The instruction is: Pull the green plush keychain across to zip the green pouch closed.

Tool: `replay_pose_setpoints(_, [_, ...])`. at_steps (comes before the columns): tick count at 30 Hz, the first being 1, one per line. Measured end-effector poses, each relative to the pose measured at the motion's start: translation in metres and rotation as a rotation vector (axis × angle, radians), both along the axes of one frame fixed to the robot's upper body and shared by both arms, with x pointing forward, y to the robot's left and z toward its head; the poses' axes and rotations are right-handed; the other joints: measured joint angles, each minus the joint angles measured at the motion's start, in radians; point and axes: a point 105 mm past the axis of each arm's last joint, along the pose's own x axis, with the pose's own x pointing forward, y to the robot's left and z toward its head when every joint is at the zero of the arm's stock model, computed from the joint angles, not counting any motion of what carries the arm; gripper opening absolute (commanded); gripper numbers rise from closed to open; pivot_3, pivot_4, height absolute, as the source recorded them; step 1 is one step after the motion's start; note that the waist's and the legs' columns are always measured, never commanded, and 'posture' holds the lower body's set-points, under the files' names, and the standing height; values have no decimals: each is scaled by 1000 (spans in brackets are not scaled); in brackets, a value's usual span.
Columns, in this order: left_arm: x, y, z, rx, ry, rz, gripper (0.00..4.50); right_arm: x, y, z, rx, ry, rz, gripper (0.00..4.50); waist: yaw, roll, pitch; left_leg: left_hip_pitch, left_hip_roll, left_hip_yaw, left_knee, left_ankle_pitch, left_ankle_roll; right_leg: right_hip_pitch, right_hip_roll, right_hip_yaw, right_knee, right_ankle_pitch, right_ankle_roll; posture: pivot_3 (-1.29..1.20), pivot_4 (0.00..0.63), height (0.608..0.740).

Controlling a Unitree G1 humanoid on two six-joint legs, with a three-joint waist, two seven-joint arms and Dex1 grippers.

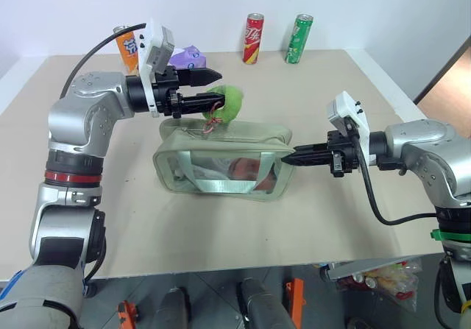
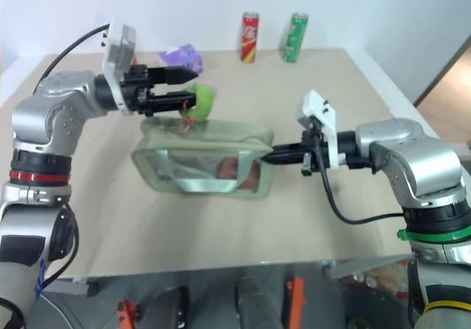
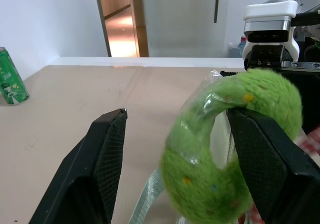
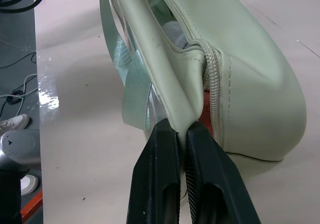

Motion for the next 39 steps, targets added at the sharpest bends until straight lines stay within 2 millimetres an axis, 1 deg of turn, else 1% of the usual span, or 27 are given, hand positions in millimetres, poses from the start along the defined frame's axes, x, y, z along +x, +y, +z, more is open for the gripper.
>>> replay_pose_setpoints(6, [-2, 6, 4, -7, 1, 8, 3357, 1, 1, 1, 3, -2, 4, 0, -2, 0, 0, 0, 0, 0, 0, 0, 0, 0, 0, 0, 0, 0, 0, 0, 150, 740])
replay_pose_setpoints(9, [-4, 6, 5, -17, 18, -2, 4073, 1, 1, 1, 6, -1, 4, 0, -2, 0, 0, 0, 0, 0, 0, 0, 0, 0, 0, 0, 0, 0, 0, 0, 150, 740])
replay_pose_setpoints(10, [-4, 6, 4, -12, 24, -6, 4388, 1, 2, 1, 6, 0, 4, 0, -2, 0, 0, 0, 0, 0, 0, 0, 0, 0, 0, 0, 0, 0, 0, 0, 150, 740])
replay_pose_setpoints(12, [-8, 5, 0, 48, 14, -19, 4388, 1, 2, 1, 6, 0, 6, 0, -3, 0, 0, 0, 0, 0, 0, 0, 0, 0, 0, 0, 0, 0, 0, 0, 150, 740])
replay_pose_setpoints(14, [-13, 8, -2, 113, -2, -28, 4388, 1, 3, 0, 7, 1, 7, 0, -4, 0, 0, 1, 0, 0, -1, 0, 0, 0, 0, 0, 0, 0, 0, 0, 150, 740])
replay_pose_setpoints(19, [-19, 32, -7, 242, -22, -13, 4388, 1, 3, 0, 7, 1, 7, 0, -4, 0, 0, 1, 1, 0, -2, 0, 0, -1, 1, 0, 0, -1, -1, 0, 150, 740])
replay_pose_setpoints(23, [-20, 42, -9, 319, -52, 6, 4388, 1, 3, 0, 7, 1, 7, 0, -4, 0, 0, 0, 1, 0, -1, 0, 0, 0, 0, 0, 0, 0, -1, 0, 150, 740])
replay_pose_setpoints(26, [-18, 49, -8, 329, -50, 26, 4388, 1, 3, 0, 9, 1, 8, 0, -4, 0, 0, 0, 1, 0, -1, 0, 0, -1, 1, 0, 0, -1, -1, 0, 150, 740])
replay_pose_setpoints(28, [-19, 54, -2, 317, -49, 42, 4388, 1, 4, 0, 11, 1, 10, 0, -5, 0, 0, 0, 1, 0, -1, 0, 0, -1, 1, 0, 0, -1, -1, 0, 150, 740])
replay_pose_setpoints(31, [-30, 70, 11, 263, -48, 62, 4388, 1, 5, 0, 13, 3, 14, 0, -8, 0, 0, 1, 2, 1, -3, -1, 1, -2, 1, 0, 0, -1, -2, 0, 150, 740])
replay_pose_setpoints(32, [-36, 76, 10, 249, -41, 66, 4388, 1, 5, 0, 14, 3, 15, 0, -9, 1, 0, 1, 2, 1, -4, -1, 2, -2, 1, 0, 0, -2, -3, 0, 150, 740])
replay_pose_setpoints(33, [-40, 81, 8, 241, -28, 69, 4388, 1, 5, -1, 13, 4, 13, 0, -8, 1, 0, 1, 2, 1, -4, -1, 2, -1, 1, -1, 1, -3, -3, 0, 150, 740])
replay_pose_setpoints(34, [-44, 87, 1, 231, -5, 78, 4388, 1, 5, 0, 14, 2, 15, 0, -7, 1, 0, 2, 2, 0, -4, -1, 2, -1, 1, -1, 1, -3, -3, 0, 150, 740])
replay_pose_setpoints(36, [-51, 102, -23, 199, 89, 103, 4388, 1, 5, -1, 15, 6, 13, 0, -7, 1, 0, 1, 3, 0, -4, -1, 2, -1, 1, -2, 1, -3, -4, 0, 150, 740])
replay_pose_setpoints(37, [-52, 107, -31, 180, 126, 116, 4388, 1, 5, -2, 15, 6, 12, 0, -6, 0, 0, 1, 3, -1, -3, -1, 2, -1, 1, -3, 2, -3, -4, 0, 150, 740])
replay_pose_setpoints(39, [-54, 115, -37, 138, 165, 149, 4388, 1, 5, -2, 15, 6, 13, 0, -6, 0, 0, 1, 3, -2, -2, -1, 2, -1, 1, -4, 2, -4, -4, 0, 150, 740])
